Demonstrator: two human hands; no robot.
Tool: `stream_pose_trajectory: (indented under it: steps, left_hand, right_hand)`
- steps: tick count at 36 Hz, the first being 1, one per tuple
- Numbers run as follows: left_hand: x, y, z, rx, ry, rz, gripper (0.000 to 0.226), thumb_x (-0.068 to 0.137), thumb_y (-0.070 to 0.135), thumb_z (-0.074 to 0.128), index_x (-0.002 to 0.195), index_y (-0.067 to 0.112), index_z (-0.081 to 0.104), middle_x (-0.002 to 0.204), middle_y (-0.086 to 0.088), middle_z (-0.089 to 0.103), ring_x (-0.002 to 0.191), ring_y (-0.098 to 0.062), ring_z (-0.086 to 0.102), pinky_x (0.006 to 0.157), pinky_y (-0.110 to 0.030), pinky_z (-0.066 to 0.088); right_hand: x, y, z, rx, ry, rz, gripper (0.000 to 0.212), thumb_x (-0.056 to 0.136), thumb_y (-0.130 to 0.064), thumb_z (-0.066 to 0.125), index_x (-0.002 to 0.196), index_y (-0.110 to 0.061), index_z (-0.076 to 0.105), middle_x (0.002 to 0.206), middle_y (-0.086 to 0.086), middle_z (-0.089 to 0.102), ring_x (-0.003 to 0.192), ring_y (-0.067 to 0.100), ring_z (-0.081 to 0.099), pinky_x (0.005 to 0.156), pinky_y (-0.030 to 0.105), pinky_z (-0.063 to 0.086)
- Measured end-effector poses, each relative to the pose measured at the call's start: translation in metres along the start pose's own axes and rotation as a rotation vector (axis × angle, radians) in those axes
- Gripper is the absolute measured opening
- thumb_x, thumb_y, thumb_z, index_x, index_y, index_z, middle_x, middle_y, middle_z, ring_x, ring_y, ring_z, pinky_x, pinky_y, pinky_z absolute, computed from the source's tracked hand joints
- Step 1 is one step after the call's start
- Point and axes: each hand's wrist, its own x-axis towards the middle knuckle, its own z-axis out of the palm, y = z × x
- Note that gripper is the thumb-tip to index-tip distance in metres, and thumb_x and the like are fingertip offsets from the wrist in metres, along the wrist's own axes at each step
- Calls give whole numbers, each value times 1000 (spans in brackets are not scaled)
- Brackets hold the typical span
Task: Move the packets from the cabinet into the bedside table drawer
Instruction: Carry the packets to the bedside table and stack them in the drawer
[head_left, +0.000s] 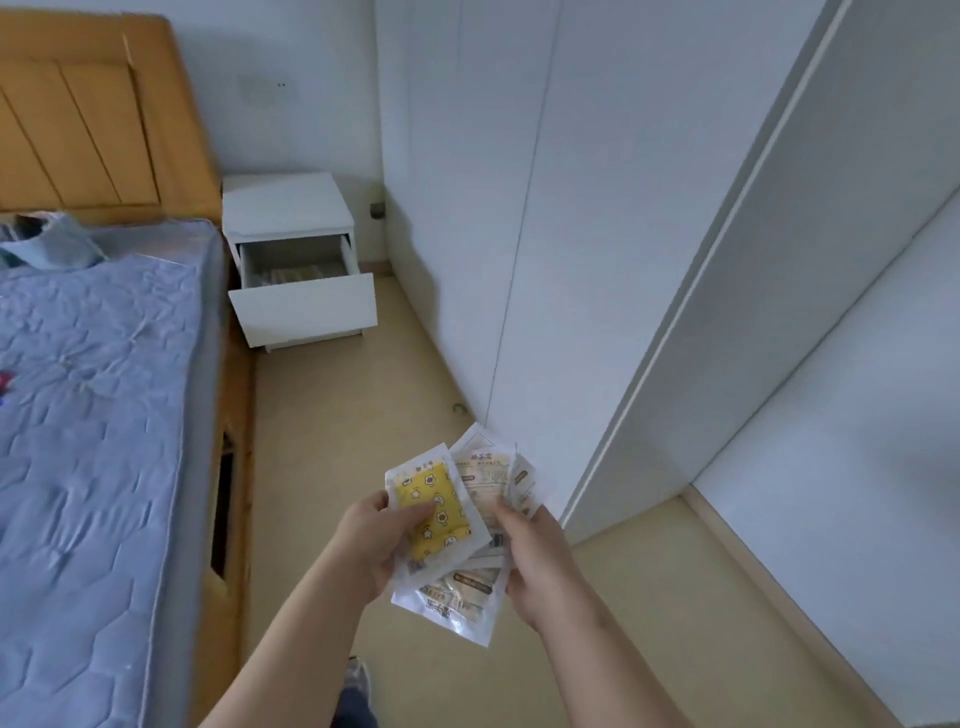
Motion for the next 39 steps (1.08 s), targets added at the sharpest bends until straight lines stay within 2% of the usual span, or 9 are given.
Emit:
stream_pose_trajectory:
  steps: [4,11,14,19,24,29,33,36,39]
  left_hand:
    - [53,55,-39,-53,37,-11,23,84,2,67,105,1,58,100,-19,70,89,-34,69,81,-51,54]
    - [132,180,-109,-76,138,65,26,81,6,70,105,6,59,98,-13,71,87,-30,70,82,-49,55]
    - [163,217,-122,-79,163,69,27,80,5,71,105,7,59,98,-12,71,85,-28,70,75,-46,57]
    - [222,263,-137,-129,262,66,22,80,3,71,97,8,59,94,-11,70,80,-27,69,61,-40,56]
    - [296,320,-147,-129,354,125,18,80,3,71,91,12,59,92,-9,70,80,-26,69,68,-43,56]
    - [366,400,-142,-98,474,195,19,80,4,71,88,15,59,94,-8,69,82,-24,69,80,-46,56]
    - [414,458,-145,25,570,248,20,84,7,67,100,14,57,101,-6,68,86,-25,68,75,-43,57]
    - [445,486,-150,92,622,243,33,89,8,61,121,15,51,103,-4,62,83,-22,64,54,-27,51]
    - [476,506,-160,118,648,228,36,92,6,55,127,13,48,103,-4,61,87,-24,65,52,-26,49]
  right_hand:
    - [65,-28,66,-45,-14,7,17,97,-15,51,110,-13,62,97,12,71,87,29,69,75,42,56]
    - [160,-89,192,-28,-150,28,16,99,-13,46,104,-14,61,94,11,71,78,25,69,63,38,57]
    - [199,-108,223,-11,-149,36,18,98,-14,47,111,-12,59,97,12,70,77,25,69,60,37,57]
    - [273,-135,257,15,-140,59,21,98,-14,48,116,-10,57,104,15,69,85,28,68,70,44,57]
    - [359,-174,290,-2,-177,56,24,97,-13,49,120,-10,56,103,14,70,80,26,69,54,34,56]
    - [450,-240,325,-60,-225,2,17,97,-14,50,110,-14,61,94,10,72,79,26,70,64,41,57]
    - [510,-279,361,-114,-241,-59,15,96,-13,52,99,-20,64,85,4,74,83,28,70,81,55,54]
    - [546,-293,387,-185,-249,-73,16,95,-14,53,103,-20,65,93,6,73,88,28,70,83,55,54]
    - [581,-302,407,-246,-252,-78,16,95,-15,53,104,-20,65,95,6,73,87,26,70,81,49,56]
